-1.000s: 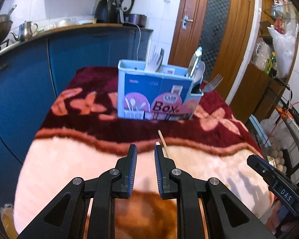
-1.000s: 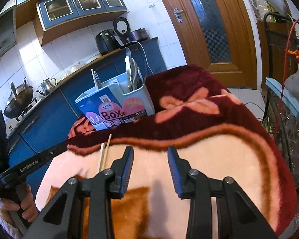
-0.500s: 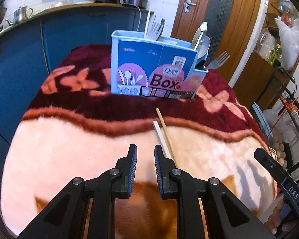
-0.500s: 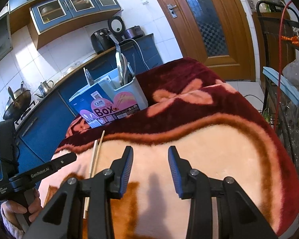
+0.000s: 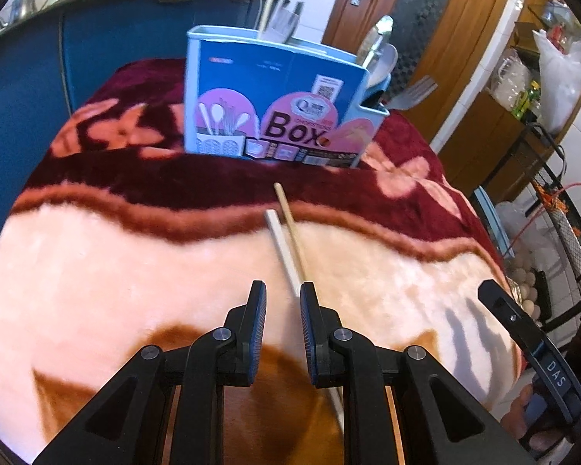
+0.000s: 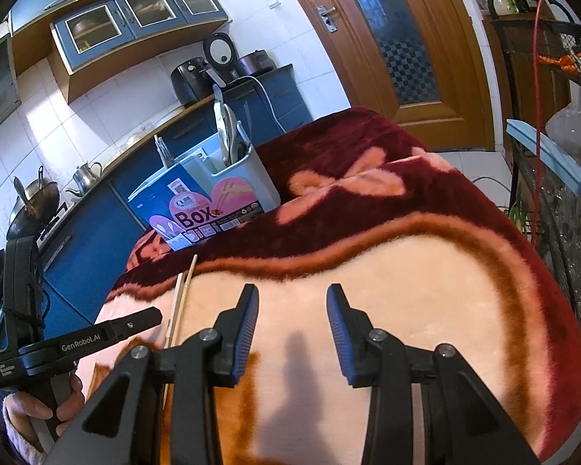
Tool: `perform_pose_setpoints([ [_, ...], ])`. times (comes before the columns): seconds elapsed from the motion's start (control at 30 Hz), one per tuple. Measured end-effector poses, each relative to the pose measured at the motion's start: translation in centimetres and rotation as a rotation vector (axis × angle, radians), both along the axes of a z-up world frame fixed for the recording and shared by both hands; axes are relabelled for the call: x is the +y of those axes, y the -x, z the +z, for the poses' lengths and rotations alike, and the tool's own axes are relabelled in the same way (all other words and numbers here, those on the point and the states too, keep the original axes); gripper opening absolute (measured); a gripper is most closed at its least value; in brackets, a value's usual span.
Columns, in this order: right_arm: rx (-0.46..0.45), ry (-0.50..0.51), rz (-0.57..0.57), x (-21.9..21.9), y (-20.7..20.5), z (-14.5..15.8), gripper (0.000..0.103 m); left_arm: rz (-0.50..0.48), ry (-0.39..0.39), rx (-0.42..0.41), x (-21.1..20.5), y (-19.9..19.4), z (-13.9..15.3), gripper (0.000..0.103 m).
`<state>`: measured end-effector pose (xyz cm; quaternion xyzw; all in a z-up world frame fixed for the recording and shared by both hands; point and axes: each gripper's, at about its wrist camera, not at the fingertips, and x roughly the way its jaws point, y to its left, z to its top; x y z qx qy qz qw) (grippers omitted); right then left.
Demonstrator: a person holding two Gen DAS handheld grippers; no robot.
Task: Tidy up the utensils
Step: 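Grasp the pale chopstick with the left tool while the right grasps the wooden chopstick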
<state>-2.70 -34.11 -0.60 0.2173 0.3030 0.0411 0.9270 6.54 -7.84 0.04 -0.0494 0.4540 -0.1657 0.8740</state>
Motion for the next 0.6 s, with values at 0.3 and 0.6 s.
perform_pose_setpoints([
  [0.3,-0.001,-0.011,-0.004,-0.4,0.1,-0.2,0.039,-0.023,-0.047,0.075,-1.1,-1.3,-0.8,0.021],
  [0.6,0.005,-0.026,-0.011,-1.0,0.3,-0.6,0.04,-0.064,-0.035,0.182,-1.2,-3.4,-0.8,0.018],
])
